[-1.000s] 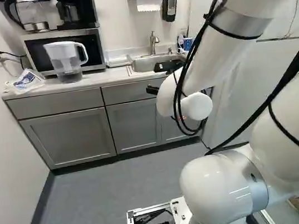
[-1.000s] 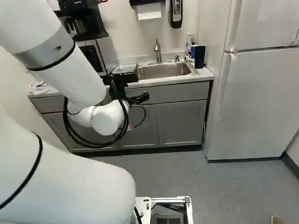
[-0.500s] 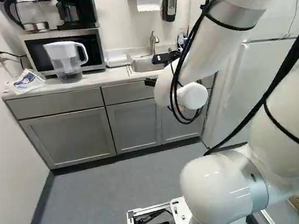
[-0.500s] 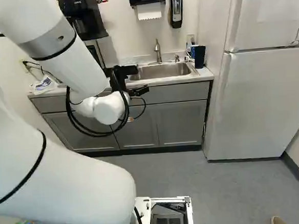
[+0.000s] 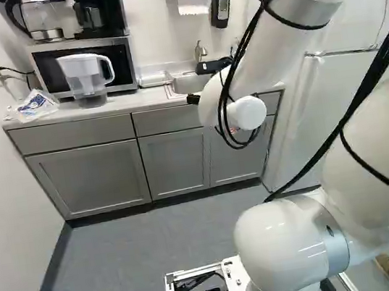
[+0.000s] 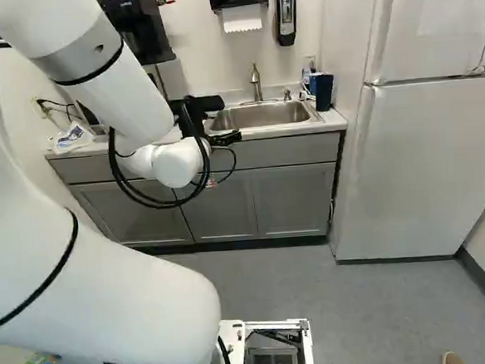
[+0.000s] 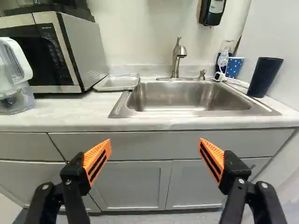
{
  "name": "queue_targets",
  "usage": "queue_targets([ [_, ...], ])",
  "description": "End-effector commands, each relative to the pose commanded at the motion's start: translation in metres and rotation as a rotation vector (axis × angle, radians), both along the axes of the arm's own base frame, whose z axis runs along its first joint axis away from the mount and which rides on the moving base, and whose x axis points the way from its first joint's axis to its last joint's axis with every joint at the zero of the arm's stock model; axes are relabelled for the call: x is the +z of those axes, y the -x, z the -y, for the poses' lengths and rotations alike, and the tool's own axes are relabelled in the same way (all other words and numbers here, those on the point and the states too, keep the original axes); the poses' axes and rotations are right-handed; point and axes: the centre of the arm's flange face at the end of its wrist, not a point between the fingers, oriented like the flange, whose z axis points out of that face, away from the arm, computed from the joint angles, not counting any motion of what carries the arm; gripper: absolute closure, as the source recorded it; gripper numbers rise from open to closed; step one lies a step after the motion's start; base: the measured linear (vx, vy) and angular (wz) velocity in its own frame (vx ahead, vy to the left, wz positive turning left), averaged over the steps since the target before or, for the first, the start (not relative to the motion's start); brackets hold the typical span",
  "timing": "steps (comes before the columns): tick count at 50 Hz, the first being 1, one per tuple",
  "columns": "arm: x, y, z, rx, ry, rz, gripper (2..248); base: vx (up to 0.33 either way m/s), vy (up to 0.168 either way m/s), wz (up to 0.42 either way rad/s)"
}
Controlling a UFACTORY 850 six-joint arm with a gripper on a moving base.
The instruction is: Rinse the cup and place it in the tray
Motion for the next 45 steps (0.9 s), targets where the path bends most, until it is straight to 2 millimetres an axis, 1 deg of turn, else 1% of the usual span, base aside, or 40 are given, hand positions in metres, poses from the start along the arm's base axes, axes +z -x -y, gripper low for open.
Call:
queue_targets([
  [45, 0.037, -0.031, 0.000, 0.000, 0.000, -0.020, 3, 0.000, 0.000, 0.000],
])
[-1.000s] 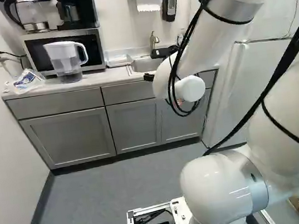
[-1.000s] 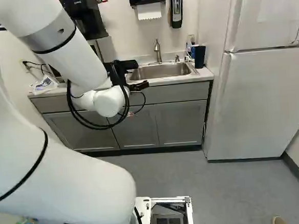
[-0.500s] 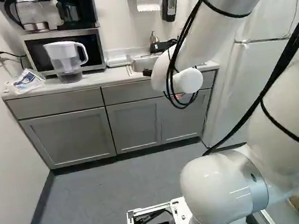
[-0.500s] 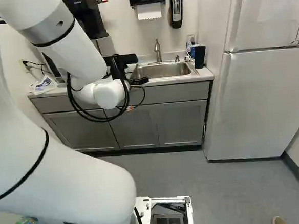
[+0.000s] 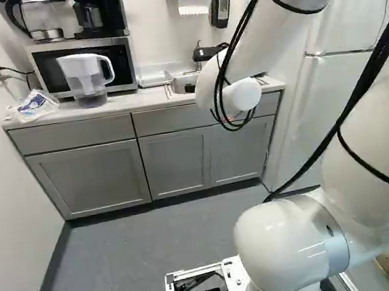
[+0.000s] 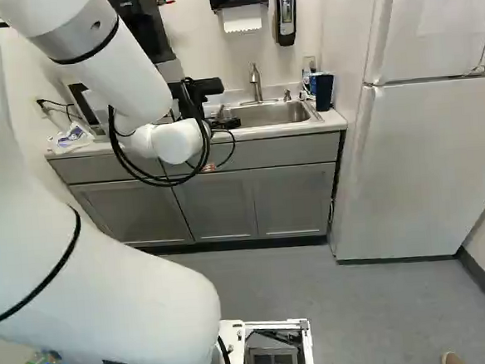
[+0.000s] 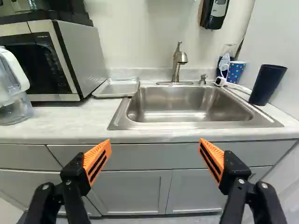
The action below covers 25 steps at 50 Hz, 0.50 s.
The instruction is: Rinse the cup and place it in the tray
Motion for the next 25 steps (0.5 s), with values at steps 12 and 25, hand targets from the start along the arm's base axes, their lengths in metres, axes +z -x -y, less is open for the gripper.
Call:
queue_targets([
  [12, 0.010, -0.007, 0.000, 0.000, 0.000, -0.005, 3, 0.000, 0.000, 0.000],
  [25, 0.022, -0.014, 0.000, 0.000, 0.000, -0.003, 3, 0.000, 0.000, 0.000],
])
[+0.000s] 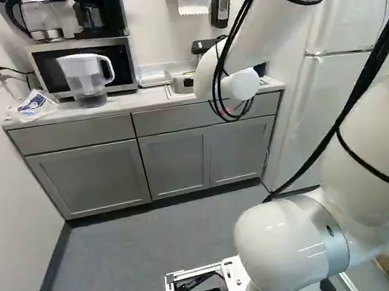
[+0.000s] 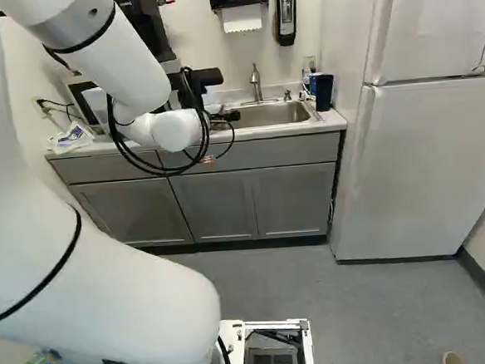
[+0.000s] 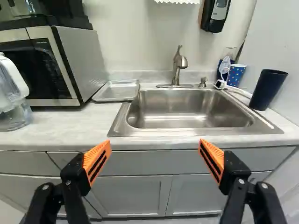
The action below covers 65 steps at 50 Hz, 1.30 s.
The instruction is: Rinse the cup and place it in the tray
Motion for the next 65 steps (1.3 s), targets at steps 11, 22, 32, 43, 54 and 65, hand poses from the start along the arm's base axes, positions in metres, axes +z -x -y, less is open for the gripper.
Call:
queue_targets([
  [11, 0.010, -0.006, 0.000, 0.000, 0.000, 0.004, 3, 0.000, 0.000, 0.000],
  [22, 0.020, -0.013, 0.000, 0.000, 0.000, 0.008, 3, 0.000, 0.000, 0.000],
  [32, 0.030, -0.018, 0.000, 0.000, 0.000, 0.013, 3, 0.000, 0.000, 0.000],
  [43, 0.040, -0.025, 0.000, 0.000, 0.000, 0.018, 3, 0.000, 0.000, 0.000],
  [54, 0.051, -0.031, 0.000, 0.000, 0.000, 0.029, 3, 0.000, 0.000, 0.000],
  [65, 0.063, -0.036, 0.000, 0.000, 0.000, 0.043, 3, 0.000, 0.000, 0.000],
])
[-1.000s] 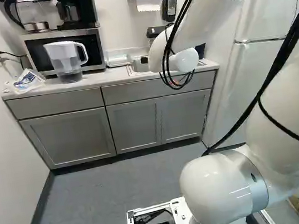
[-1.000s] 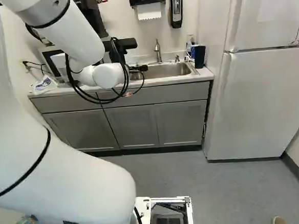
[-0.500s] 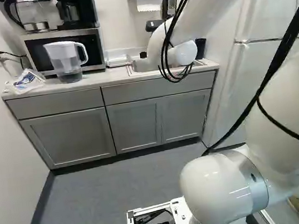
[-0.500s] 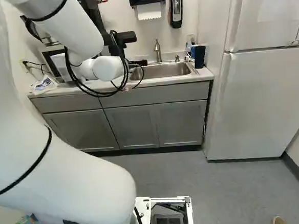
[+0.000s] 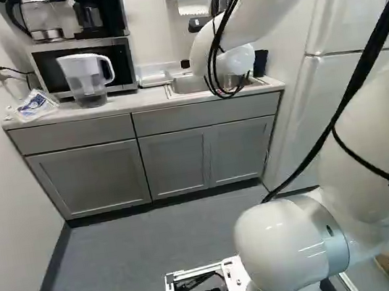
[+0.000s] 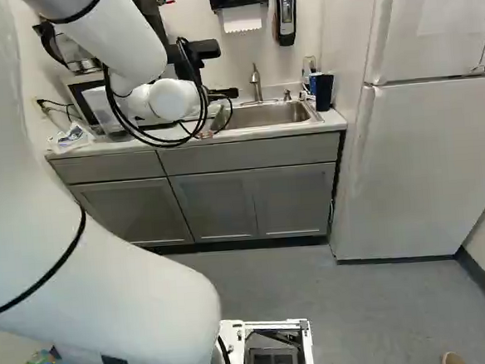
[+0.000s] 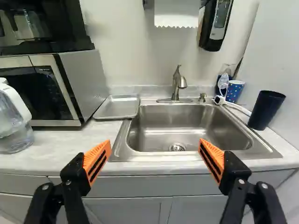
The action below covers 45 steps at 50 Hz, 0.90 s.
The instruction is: Rinse the cup and place it in the tray
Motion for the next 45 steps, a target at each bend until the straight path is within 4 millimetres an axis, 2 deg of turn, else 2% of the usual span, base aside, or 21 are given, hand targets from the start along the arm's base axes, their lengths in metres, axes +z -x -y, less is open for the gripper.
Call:
queue_targets([
  [45, 0.047, -0.021, 0.000, 0.000, 0.000, 0.069, 3, 0.000, 0.000, 0.000],
])
